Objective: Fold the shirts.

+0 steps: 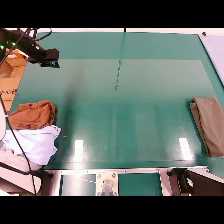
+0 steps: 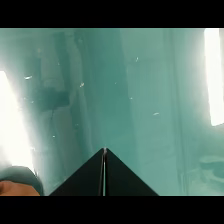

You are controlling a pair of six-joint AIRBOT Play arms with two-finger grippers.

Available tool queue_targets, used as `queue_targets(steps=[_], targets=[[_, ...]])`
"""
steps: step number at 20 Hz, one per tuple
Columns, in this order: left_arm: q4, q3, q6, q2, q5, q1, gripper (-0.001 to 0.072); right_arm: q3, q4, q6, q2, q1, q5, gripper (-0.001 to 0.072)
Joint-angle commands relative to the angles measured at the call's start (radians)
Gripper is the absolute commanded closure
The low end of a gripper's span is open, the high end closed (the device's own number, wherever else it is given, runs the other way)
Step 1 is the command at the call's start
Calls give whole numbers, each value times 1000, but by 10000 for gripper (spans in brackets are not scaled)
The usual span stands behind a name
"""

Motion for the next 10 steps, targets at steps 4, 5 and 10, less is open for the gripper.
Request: queue_targets(steps=[4,5,10], targets=[[-5,1,53,2,26,0,668,209,117,68,2,148,97,694],[-9,1,58,9,29,0,669,214,213,-9,2,232,49,694],[-23,-63,22,83,-26,-38,669,235,237,-152,2,748,-28,695]])
